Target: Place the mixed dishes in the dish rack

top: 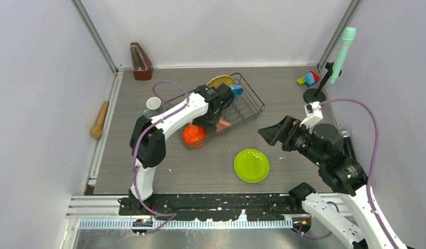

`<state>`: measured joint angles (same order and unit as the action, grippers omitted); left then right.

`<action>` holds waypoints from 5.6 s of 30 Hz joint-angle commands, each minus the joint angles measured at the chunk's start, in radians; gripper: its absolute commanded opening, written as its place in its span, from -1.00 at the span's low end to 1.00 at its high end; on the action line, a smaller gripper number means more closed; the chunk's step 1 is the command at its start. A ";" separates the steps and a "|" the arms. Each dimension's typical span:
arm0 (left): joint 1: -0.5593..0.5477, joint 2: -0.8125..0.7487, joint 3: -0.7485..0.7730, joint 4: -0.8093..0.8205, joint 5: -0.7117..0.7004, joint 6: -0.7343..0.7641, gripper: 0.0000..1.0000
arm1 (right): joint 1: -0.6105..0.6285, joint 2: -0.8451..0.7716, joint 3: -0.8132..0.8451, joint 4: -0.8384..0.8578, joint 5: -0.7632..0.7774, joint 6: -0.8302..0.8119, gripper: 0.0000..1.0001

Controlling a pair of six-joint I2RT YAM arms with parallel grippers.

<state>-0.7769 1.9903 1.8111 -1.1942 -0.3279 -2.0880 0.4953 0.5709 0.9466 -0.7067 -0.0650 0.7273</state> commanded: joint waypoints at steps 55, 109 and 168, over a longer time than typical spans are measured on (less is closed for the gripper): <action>0.341 -1.052 -0.822 0.616 0.790 1.485 0.99 | -0.003 0.015 -0.530 -0.022 0.167 0.380 0.60; 0.235 -0.692 -0.653 0.946 1.014 1.390 0.34 | -0.003 0.152 -0.027 0.075 -0.227 -0.123 -0.99; -0.192 -0.335 -0.447 1.441 -0.171 2.783 -1.00 | -0.002 -0.159 -0.042 -0.095 0.514 -0.046 0.77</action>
<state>-0.9714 1.6623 1.3888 0.0700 -0.4198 0.6094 0.4915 0.4267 0.9031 -0.8192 0.4252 0.6651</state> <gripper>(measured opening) 0.043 0.888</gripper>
